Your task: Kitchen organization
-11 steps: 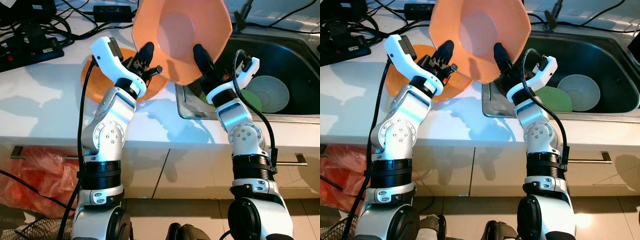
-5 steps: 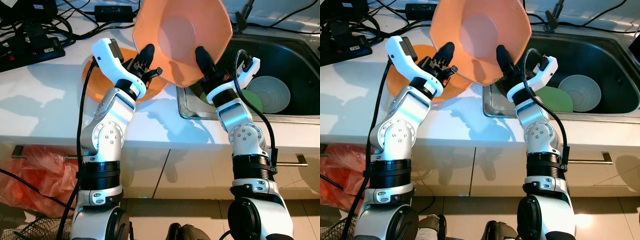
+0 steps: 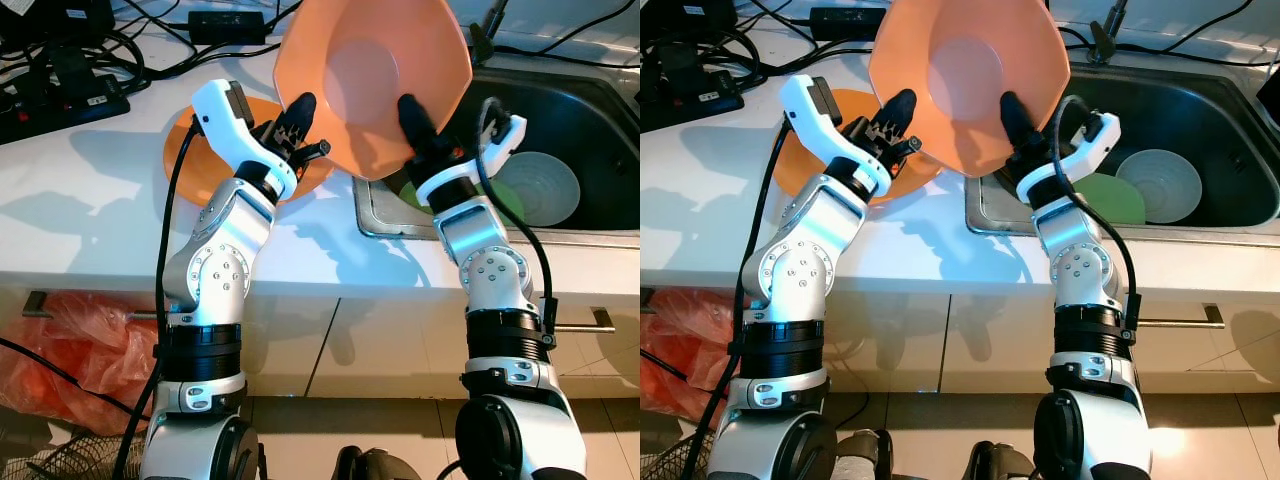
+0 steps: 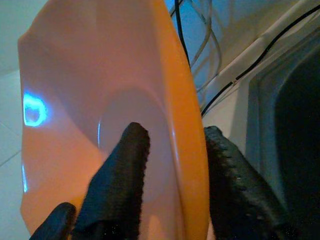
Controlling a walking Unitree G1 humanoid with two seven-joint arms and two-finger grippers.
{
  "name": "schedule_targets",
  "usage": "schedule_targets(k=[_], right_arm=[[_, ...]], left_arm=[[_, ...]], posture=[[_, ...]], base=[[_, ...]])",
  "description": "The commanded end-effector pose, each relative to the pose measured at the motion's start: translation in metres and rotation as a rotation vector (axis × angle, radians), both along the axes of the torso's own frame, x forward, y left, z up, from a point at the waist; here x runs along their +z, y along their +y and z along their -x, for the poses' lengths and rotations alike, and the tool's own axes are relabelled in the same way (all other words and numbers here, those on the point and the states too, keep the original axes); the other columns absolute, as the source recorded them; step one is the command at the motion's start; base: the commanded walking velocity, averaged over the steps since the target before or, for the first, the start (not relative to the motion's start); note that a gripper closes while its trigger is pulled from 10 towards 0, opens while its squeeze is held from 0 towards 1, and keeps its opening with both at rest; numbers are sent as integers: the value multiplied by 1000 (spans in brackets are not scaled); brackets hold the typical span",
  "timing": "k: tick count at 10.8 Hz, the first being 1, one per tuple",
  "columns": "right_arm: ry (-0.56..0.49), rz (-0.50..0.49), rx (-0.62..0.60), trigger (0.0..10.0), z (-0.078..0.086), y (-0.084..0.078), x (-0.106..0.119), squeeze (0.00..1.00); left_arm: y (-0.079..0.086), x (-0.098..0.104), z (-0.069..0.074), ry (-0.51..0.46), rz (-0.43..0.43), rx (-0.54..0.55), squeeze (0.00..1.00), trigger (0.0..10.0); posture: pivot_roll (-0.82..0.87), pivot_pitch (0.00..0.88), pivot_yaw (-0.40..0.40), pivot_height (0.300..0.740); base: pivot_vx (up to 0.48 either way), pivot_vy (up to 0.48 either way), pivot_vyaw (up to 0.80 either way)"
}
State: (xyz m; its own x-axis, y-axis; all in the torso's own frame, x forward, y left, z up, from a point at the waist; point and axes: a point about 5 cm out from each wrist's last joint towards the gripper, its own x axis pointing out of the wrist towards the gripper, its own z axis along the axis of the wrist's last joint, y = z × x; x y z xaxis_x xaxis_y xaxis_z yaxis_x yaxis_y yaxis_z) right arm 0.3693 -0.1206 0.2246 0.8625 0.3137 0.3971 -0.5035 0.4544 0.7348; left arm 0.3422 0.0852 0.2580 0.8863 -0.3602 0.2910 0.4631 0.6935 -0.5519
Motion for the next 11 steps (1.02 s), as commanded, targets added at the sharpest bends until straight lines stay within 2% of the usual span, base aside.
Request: schedule_targets(k=[1, 8, 9, 10, 11], right_arm=[[-16, -17, 0, 0, 2, -3, 2, 0], [-18, -27, 8, 0, 3, -3, 2, 0], [-18, -27, 9, 0, 3, -3, 2, 0], [-17, -27, 9, 0, 3, -3, 2, 0], [-17, -26, 8, 0, 3, -3, 2, 0]], left_arm=[[-7, 3, 3, -22, -17, -34, 0, 10000], [-6, 1, 2, -18, -17, -26, 0, 10000], [-6, 1, 2, -19, -18, -26, 122, 10000], [-7, 1, 3, -19, -17, -31, 651, 10000], [-10, 1, 4, -25, -15, -48, 1000, 10000]], posture=[[89, 146, -69, 723], [90, 141, -71, 723], [89, 139, -71, 723], [89, 138, -71, 723], [88, 140, -71, 723]], base=[[0, 0, 0], [0, 0, 0], [0, 0, 0], [0, 0, 0], [0, 0, 0]])
